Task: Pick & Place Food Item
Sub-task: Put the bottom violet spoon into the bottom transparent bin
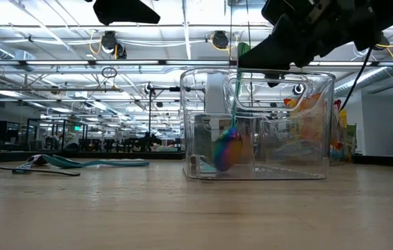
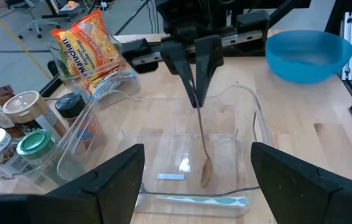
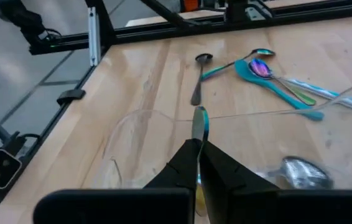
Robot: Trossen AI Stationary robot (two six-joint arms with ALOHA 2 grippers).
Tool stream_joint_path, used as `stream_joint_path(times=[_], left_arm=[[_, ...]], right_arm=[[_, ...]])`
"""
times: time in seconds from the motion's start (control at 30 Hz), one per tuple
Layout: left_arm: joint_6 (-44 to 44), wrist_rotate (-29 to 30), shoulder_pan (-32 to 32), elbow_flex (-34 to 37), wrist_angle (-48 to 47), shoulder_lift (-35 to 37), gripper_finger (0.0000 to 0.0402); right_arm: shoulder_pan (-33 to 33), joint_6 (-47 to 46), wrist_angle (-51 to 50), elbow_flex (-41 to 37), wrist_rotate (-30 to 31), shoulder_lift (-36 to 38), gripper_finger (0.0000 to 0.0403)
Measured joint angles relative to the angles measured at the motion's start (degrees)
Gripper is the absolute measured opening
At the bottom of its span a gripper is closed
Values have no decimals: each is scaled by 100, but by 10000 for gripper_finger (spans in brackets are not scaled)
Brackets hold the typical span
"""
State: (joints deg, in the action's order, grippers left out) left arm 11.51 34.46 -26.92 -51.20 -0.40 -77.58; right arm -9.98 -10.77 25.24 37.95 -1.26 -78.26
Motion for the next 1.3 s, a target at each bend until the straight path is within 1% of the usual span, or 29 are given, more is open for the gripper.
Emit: stream_joint_path(times=[0.07, 0.17, 0.23, 0.3, 0.4, 0.7, 0.83, 0.93, 1.07, 1.3], left_arm=[[3, -2, 0, 0, -21, 0, 296], [72, -2, 0, 0, -29, 0, 296], [96, -2, 0, 0, -27, 0, 296], [105, -4, 0, 0, -27, 0, 296], [105, -4, 0, 0, -25, 0, 296], [107, -9, 0, 0, -39, 0, 296], [110, -9, 0, 0, -58, 0, 296], [127, -9, 0, 0, -63, 0, 296], [131, -9, 0, 0, -65, 0, 296], [133, -8, 0, 0, -64, 0, 296]], right_arm=[[-62, 114, -149, 0, 310, 118, 0], [-174, 445, -272, 0, 1138, 151, 0], [-220, 733, -336, -9, 1538, 137, 0], [-225, 1002, -281, -1, 1778, 30, 0], [-224, 1238, -311, 3, 1928, -96, 0], [-129, 1354, -130, 9, 1882, -474, 7], [-118, 1308, -168, -8, 1601, -519, 15], [-124, 997, -200, -4, 1459, -518, 26], [-124, 762, -193, -4, 1399, -518, 52], [-96, 55, -149, -4, 543, -518, 122]])
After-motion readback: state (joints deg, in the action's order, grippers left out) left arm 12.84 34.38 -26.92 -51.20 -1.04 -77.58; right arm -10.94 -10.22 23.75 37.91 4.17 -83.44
